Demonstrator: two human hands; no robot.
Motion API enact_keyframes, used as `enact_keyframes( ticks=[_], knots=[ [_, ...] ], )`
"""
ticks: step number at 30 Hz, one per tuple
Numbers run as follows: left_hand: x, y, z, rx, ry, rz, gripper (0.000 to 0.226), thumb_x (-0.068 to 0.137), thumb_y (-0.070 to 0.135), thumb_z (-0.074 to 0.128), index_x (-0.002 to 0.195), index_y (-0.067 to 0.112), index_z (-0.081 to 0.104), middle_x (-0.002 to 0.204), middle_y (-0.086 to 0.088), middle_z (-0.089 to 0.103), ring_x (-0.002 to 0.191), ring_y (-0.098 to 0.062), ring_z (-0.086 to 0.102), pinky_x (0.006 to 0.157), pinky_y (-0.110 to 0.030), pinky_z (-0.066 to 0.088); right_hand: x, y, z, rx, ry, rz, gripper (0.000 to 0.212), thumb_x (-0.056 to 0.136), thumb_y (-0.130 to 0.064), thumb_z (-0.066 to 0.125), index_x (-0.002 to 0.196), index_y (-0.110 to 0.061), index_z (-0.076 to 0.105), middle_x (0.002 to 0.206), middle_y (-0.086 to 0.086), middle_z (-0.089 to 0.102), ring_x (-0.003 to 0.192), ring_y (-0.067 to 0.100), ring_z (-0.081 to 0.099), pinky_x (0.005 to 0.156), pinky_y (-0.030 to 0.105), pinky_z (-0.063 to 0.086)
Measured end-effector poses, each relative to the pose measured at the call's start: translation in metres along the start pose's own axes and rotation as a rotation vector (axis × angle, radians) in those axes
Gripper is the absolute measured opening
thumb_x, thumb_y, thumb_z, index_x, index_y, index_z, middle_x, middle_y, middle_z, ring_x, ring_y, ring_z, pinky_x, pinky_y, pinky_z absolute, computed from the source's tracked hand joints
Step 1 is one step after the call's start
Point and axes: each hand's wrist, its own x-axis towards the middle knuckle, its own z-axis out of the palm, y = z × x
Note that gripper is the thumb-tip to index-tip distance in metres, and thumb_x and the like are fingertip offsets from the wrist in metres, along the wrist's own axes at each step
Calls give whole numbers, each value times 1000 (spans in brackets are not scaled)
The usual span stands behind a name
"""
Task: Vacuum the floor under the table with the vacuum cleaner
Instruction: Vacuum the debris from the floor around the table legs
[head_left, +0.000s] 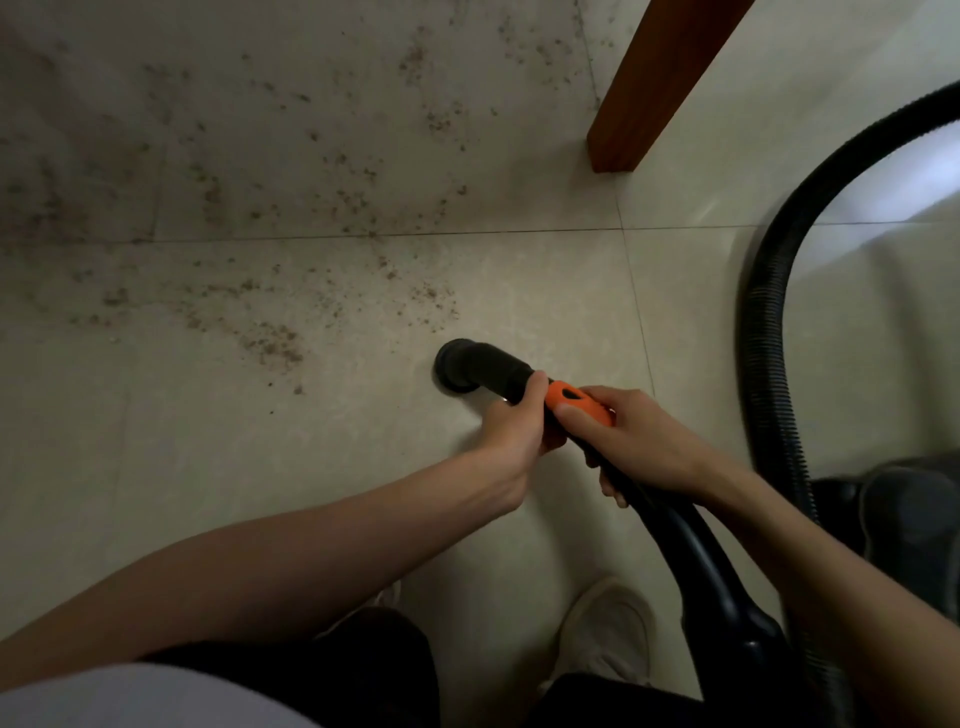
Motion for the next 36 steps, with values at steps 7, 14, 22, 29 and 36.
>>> enact_keyframes(
  ticks=[7, 14, 22, 29, 36],
  knots=[
    [2, 29, 2, -44, -34, 1, 23, 96, 28, 51, 102, 5, 55, 107, -16, 63, 98, -26, 62, 89, -36, 51, 13, -9, -1, -18, 86, -22, 31, 97, -37, 49, 105, -9, 57, 69, 7, 57, 40, 13, 55, 42, 28, 50],
    [19, 60, 3, -76, 0, 59, 50, 93, 34, 54, 129, -1, 47, 119, -19, 61, 105, -27, 61, 91, -37, 52, 42, -35, -8, -88, 157, -50, 33, 97, -40, 47, 109, -10, 52, 73, 8, 59, 41, 13, 57, 38, 23, 46],
    [26, 56, -2, -126, -22, 40, 36, 96, 29, 50, 118, 0, 52, 108, -16, 62, 95, -23, 61, 90, -35, 51, 45, -39, -15, -22, 21, -20, 34, 97, -37, 49, 106, -5, 56, 70, 8, 57, 40, 11, 55, 41, 24, 48],
    [48, 89, 12, -139, -58, 18, 49, 92, 32, 58, 129, 1, 48, 119, -18, 61, 105, -26, 61, 81, -32, 54, 70, -49, -26, -70, 205, -21, 35, 96, -39, 50, 112, -8, 50, 75, 9, 59, 44, 14, 57, 38, 22, 46],
    [58, 111, 30, -87, -69, 23, 48, 91, 31, 59, 129, 4, 47, 116, -16, 62, 103, -26, 62, 74, -30, 55, 85, -54, -41, -71, 290, 6, 36, 95, -39, 49, 110, -6, 52, 74, 8, 59, 46, 15, 59, 41, 25, 48]
  ],
)
